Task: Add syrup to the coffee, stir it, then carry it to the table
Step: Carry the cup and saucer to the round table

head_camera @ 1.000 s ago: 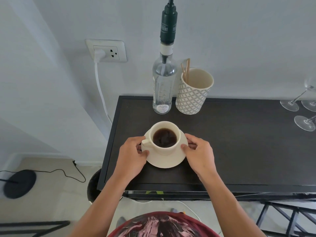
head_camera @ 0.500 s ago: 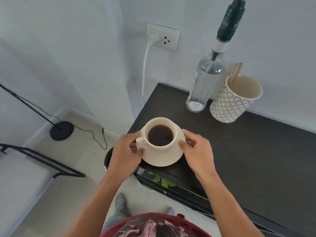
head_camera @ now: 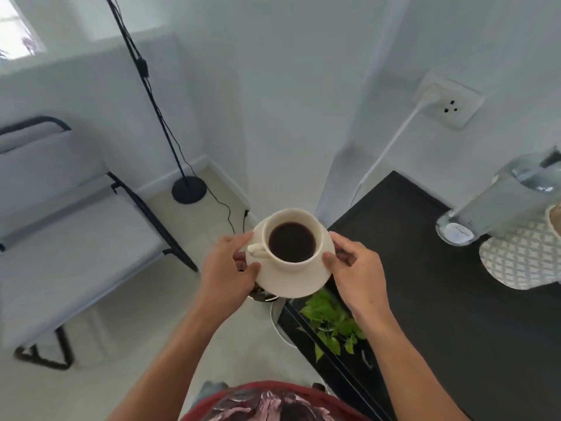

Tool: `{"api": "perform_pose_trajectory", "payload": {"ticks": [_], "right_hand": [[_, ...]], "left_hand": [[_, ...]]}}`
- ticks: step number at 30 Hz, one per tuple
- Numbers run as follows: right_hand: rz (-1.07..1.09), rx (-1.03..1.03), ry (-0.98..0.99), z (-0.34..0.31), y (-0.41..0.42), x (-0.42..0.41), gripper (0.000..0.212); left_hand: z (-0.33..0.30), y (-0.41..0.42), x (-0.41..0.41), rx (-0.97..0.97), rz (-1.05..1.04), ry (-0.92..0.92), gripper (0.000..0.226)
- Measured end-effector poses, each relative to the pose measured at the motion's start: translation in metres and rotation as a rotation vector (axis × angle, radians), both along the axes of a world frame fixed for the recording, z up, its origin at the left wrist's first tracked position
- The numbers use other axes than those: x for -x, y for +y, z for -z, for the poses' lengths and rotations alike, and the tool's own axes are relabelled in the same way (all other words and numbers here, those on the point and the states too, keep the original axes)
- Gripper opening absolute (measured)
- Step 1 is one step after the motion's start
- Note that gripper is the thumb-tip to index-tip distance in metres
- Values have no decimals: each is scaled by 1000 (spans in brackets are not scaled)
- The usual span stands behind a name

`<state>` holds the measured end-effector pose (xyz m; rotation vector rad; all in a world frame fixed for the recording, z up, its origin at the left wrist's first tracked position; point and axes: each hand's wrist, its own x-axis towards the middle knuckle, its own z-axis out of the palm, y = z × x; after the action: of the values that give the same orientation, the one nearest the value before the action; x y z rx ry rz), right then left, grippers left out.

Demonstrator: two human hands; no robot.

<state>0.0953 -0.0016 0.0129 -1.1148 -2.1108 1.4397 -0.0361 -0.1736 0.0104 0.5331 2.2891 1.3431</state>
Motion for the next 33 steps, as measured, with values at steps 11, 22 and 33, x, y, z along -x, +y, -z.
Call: {"api": "perform_pose_trajectory", "payload": {"ticks": [11,22,33], "right_hand": [[-306,17,1,0,-122,120,40],[-651,87,49,9,-288,230,43],[-1039,99,15,30,-453,318,42]], "left_hand": [[7,-152,65,-19,-311,-8,58],[3,-334,99,-27,-640,3,58],[12,-491,107,-41,-1011,-61,59]]}}
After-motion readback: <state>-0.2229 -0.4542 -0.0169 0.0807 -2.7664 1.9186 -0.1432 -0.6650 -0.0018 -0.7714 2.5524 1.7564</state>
